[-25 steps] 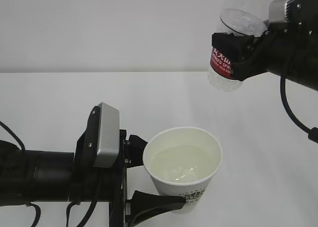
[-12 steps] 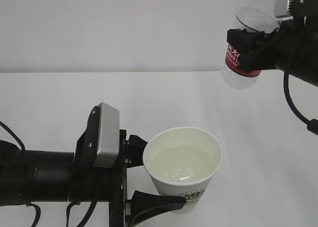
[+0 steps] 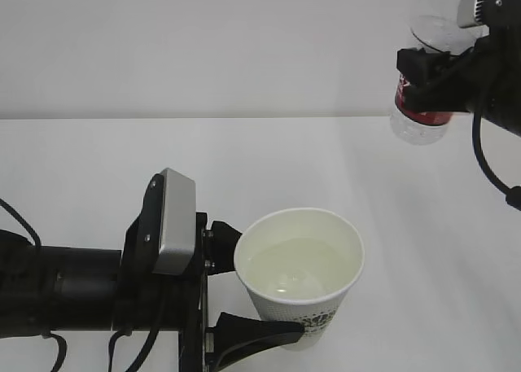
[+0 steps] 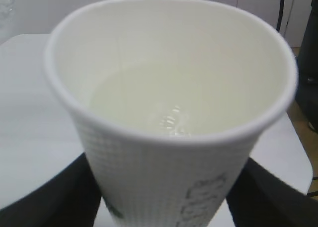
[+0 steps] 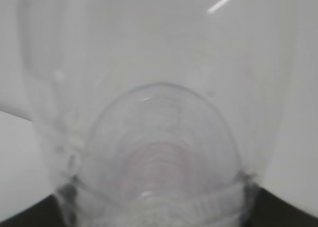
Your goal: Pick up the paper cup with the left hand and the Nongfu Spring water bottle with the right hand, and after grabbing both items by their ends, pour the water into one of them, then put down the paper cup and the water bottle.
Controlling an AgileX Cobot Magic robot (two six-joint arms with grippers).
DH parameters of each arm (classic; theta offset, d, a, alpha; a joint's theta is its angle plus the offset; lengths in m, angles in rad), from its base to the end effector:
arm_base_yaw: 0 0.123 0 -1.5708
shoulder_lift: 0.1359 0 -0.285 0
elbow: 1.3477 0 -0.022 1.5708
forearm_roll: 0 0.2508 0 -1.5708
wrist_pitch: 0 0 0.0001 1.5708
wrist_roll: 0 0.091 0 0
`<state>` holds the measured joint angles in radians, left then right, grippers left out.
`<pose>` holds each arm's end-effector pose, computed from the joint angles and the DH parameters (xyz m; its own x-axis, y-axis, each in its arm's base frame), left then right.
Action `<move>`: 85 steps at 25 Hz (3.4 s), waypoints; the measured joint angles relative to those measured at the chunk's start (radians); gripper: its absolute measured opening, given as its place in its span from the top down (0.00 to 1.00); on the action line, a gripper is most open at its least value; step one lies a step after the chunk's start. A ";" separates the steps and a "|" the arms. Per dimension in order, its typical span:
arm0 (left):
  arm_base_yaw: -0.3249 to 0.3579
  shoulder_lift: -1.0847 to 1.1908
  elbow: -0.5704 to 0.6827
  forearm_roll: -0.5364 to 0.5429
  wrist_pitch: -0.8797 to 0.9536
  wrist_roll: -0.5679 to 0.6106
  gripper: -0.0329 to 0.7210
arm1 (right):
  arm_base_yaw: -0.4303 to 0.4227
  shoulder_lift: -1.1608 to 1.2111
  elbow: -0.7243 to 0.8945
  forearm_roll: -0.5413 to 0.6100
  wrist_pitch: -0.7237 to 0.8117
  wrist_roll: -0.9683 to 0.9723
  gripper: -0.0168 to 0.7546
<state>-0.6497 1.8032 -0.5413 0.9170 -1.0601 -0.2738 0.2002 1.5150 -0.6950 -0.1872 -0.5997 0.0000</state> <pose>0.1860 -0.2204 0.1435 0.0166 0.2500 -0.9681 0.9925 0.1131 0.0462 0.3054 0.0717 0.2428 -0.0901 -0.1750 -0.9804 -0.3174 0.9381 -0.1383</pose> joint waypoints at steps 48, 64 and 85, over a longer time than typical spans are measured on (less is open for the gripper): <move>0.000 0.000 0.000 -0.002 0.002 0.000 0.25 | -0.158 0.041 0.000 0.070 0.045 -0.033 0.51; 0.000 0.000 0.000 -0.102 0.002 0.000 0.25 | -0.159 0.048 0.000 0.070 0.045 -0.031 0.51; 0.000 0.000 0.000 -0.376 0.004 0.072 0.25 | -0.162 0.047 0.000 0.070 0.045 -0.030 0.51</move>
<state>-0.6497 1.8032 -0.5413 0.5414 -1.0565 -0.2020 0.0387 1.5617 -0.6950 -0.1170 -0.5549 -0.0298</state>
